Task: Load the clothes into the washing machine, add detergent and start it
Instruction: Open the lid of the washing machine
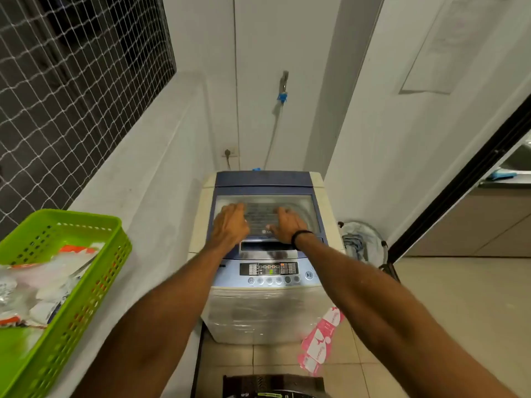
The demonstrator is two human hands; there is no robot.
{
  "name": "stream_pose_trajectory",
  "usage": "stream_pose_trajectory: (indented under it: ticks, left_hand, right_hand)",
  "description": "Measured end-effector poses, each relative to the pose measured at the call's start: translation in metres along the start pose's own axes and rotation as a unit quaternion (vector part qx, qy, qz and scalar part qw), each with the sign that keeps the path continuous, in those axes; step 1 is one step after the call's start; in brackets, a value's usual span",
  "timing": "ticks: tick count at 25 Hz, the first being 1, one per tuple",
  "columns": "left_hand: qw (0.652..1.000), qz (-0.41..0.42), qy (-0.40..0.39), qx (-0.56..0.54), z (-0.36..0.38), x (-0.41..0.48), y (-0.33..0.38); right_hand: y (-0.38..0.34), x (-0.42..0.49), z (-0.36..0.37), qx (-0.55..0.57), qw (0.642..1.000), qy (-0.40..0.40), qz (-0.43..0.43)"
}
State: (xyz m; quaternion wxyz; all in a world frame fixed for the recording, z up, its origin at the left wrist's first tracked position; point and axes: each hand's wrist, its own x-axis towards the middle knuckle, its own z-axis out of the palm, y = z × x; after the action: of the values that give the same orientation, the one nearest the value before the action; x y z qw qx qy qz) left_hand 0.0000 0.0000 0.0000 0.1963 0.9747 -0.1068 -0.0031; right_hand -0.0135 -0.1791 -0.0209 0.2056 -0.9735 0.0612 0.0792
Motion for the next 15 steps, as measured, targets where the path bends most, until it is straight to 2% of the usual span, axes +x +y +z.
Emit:
stream_pose_trajectory:
  ticks: [2, 4, 9, 13, 15]
  left_hand:
    - [0.996, 0.004, -0.087, 0.008, 0.024, 0.000, -0.009]
    - [0.987, 0.012, -0.157, 0.045, 0.055, -0.004, -0.020]
    - [0.967, 0.017, -0.249, 0.054, 0.107, 0.007, -0.041]
    - [0.959, -0.005, -0.272, 0.075, 0.114, 0.006, -0.036]
    - [0.957, 0.005, -0.262, 0.127, 0.105, 0.013, -0.025]
  right_hand:
    - [0.009, 0.000, 0.022, -0.008, 0.996, -0.084, 0.021]
    - [0.021, -0.006, 0.043, -0.025, 0.990, -0.133, 0.042]
    - [0.038, 0.007, 0.070, -0.107, 0.974, -0.197, 0.027]
    - [0.048, 0.027, 0.077, -0.134, 0.963, -0.234, 0.011]
    - [0.047, 0.038, 0.069, -0.157, 0.956, -0.246, -0.015]
